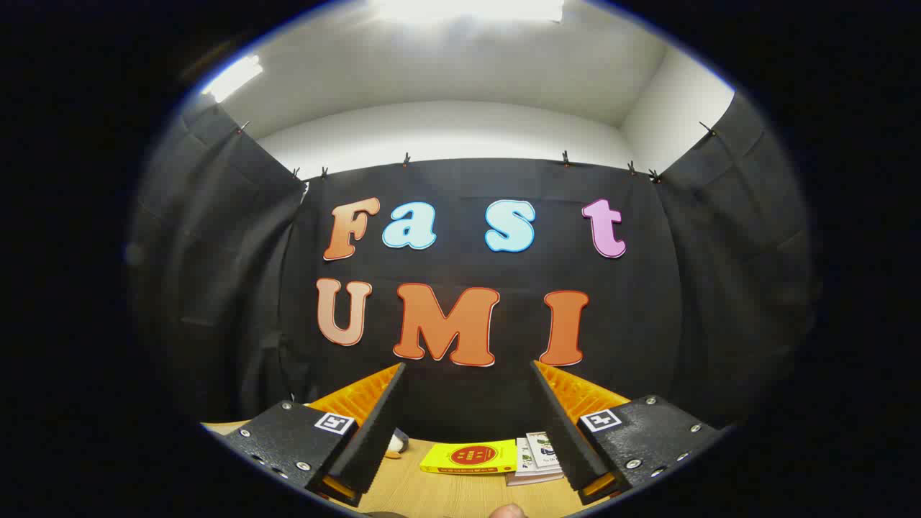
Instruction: Open the storage box then place both shoes into the box .Put the left shoe in first, then the right shoe, with the right side of both shoes facing outward in a uniform manner.
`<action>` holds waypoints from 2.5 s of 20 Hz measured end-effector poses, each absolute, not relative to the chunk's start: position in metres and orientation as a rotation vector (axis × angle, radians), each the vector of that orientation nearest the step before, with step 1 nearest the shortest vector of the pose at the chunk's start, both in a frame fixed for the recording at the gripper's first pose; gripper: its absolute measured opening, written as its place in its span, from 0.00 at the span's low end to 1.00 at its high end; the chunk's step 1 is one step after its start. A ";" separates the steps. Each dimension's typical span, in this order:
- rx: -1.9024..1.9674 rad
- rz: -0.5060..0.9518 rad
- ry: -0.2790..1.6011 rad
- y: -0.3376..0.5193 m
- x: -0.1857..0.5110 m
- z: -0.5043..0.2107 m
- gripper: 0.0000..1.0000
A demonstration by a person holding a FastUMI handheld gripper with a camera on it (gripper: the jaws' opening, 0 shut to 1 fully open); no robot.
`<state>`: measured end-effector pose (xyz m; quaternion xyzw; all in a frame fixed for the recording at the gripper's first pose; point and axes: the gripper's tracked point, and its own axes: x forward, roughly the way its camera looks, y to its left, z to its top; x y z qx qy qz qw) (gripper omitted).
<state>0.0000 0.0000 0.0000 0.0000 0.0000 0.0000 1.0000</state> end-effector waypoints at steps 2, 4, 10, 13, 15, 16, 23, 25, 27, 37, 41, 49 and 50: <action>0.003 0.004 0.040 0.001 0.002 -0.006 0.98; 0.000 0.004 0.065 -0.002 0.003 -0.009 0.98; 0.007 0.016 0.072 0.005 0.002 -0.007 0.98; 0.024 0.023 0.065 0.005 0.004 -0.005 0.98; 0.042 0.033 0.066 0.008 0.004 -0.005 0.98; 0.050 0.040 0.068 0.010 0.004 -0.005 0.98; 0.141 0.131 0.269 0.048 0.001 -0.068 0.98; 0.181 0.168 0.329 0.062 0.000 -0.085 0.98; 0.219 0.203 0.381 0.077 -0.003 -0.102 0.98; 0.447 0.366 0.724 0.155 -0.034 -0.196 0.96; 0.583 0.426 0.853 0.191 -0.053 -0.219 0.96; 0.625 0.560 1.087 0.249 -0.101 -0.271 0.96; 0.628 0.570 1.113 0.255 -0.105 -0.278 0.96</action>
